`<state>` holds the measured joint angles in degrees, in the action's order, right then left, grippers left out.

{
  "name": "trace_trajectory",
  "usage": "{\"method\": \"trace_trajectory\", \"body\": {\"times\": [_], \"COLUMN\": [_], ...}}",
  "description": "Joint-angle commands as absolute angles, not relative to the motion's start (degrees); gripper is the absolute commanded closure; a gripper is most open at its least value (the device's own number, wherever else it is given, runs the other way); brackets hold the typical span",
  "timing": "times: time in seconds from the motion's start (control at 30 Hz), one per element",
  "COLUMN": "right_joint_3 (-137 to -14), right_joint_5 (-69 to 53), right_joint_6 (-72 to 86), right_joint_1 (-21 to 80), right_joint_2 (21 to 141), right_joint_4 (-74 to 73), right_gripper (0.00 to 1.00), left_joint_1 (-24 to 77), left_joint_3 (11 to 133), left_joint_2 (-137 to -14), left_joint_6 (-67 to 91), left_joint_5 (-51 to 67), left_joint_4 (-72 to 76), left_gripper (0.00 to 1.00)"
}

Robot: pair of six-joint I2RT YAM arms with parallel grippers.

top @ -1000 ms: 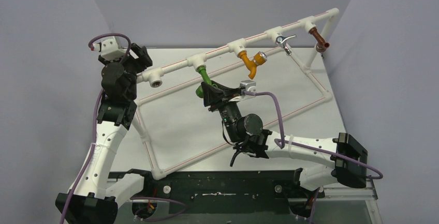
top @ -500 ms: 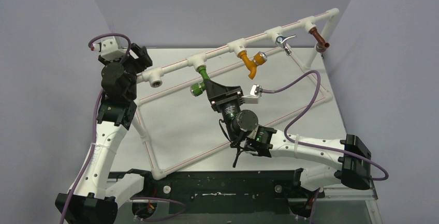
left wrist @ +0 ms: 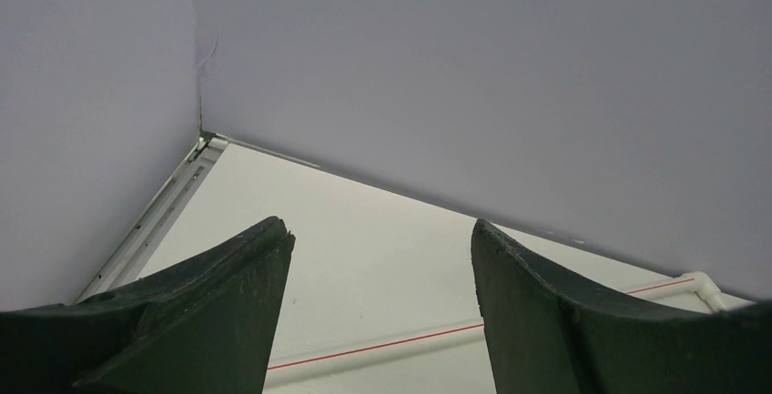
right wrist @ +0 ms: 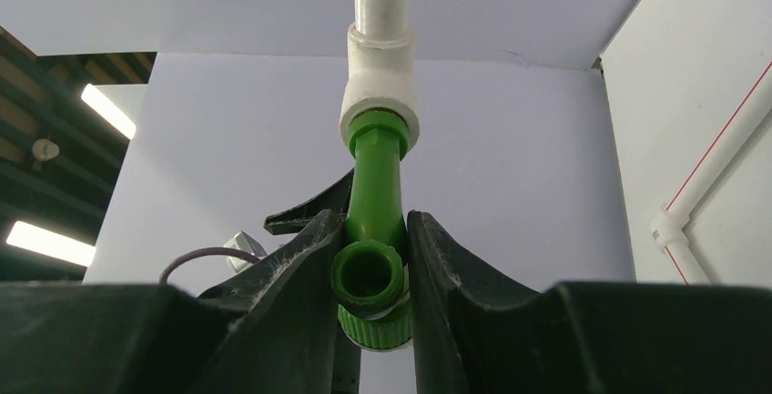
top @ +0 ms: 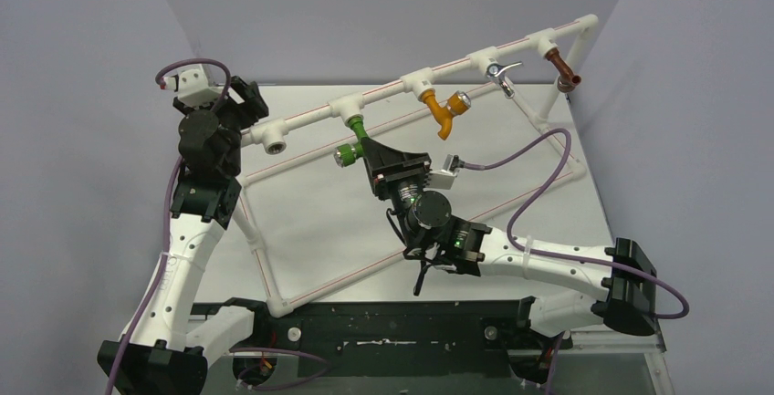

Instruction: Install the water faucets

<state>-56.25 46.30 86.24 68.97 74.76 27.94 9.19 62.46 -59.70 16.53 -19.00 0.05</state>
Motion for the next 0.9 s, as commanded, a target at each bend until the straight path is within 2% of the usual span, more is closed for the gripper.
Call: {"method": "trace_trajectory", "body": {"times": [0.0,0.17,0.27,0.47,0.87], "right_joint_3": [-57.72,-56.97,-56.57,-55.58,-59.29], "right_joint_5": [48.64,47.7,47.22,46.73,42.47], "right_joint_6": [89.18,87.7,87.08,81.21,44.76], "right_joint_1": [68.62,68.6,68.61,68.52,67.65], "right_joint_2": [71.94,70.97,70.18,67.13,59.65], "right_joint_4": [28.23,26.9,24.86,21.65,10.58], "right_gripper": [0.75,0.43,0.34,0.26,0.2], "left_joint_1": [8.86,8.88,8.87,8.83,8.87], "left_joint_3": [57.74,57.74,57.74,57.68,57.68], "left_joint_2": [-62.94,-63.03,-63.02,-63.11,-63.19], "left_joint_6": [15.38,15.34,15.38,15.38,15.1], "left_joint_5": [-17.57,-17.67,-17.8,-17.84,-18.1], "left_joint_4": [-15.12,-15.17,-15.12,-15.12,-15.12], "left_gripper": [0.3,0.3,0.3,0.3,0.3]}}
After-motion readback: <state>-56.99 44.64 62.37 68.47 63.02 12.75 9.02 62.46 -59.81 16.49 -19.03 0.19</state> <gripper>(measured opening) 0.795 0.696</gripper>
